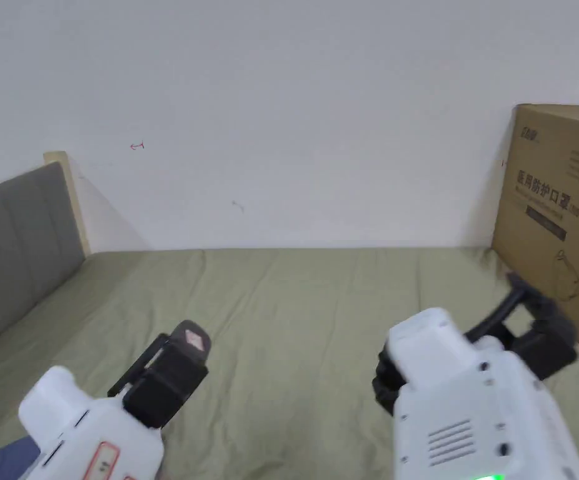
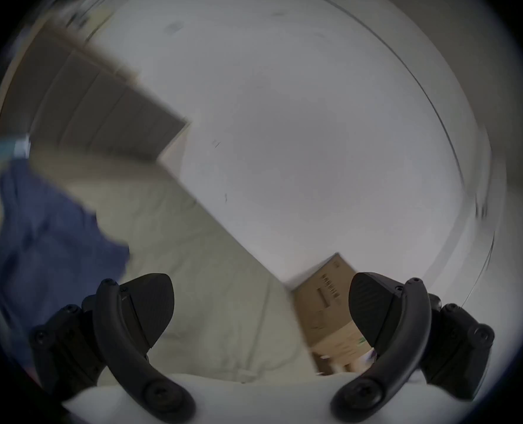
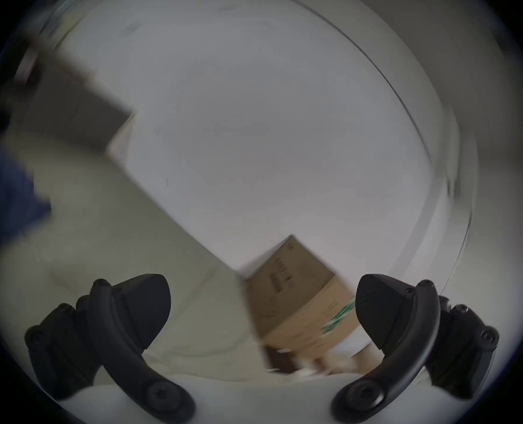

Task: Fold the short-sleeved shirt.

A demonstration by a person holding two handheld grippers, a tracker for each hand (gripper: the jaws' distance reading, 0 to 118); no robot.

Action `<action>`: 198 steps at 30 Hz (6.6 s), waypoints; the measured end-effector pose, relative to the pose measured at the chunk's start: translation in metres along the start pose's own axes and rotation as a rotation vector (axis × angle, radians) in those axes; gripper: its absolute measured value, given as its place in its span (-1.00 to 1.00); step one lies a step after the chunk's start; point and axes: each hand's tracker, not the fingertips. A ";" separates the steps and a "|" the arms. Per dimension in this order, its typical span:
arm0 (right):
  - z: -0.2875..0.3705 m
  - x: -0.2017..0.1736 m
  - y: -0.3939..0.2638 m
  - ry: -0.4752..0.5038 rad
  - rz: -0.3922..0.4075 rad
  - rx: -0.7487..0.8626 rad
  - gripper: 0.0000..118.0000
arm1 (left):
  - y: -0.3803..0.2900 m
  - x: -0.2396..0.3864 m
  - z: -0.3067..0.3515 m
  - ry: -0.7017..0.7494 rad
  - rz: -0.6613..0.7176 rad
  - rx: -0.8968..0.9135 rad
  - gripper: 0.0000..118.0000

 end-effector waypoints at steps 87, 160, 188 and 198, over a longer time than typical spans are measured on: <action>0.006 -0.131 0.080 0.928 -0.688 0.033 -1.00 | 0.076 -0.187 -0.034 0.807 -0.454 -0.402 -1.00; -0.045 0.010 -0.189 0.368 -0.914 -0.671 -1.00 | -0.220 -0.013 -0.151 0.125 -0.780 -1.152 -1.00; -0.112 -0.040 -0.172 0.620 -0.818 -0.705 -1.00 | -0.061 -0.135 -0.171 0.428 -0.524 -0.891 -0.97; -0.308 -0.154 -0.174 0.949 -0.652 -0.885 0.81 | -0.056 -0.126 -0.176 0.423 -0.535 -0.891 -0.97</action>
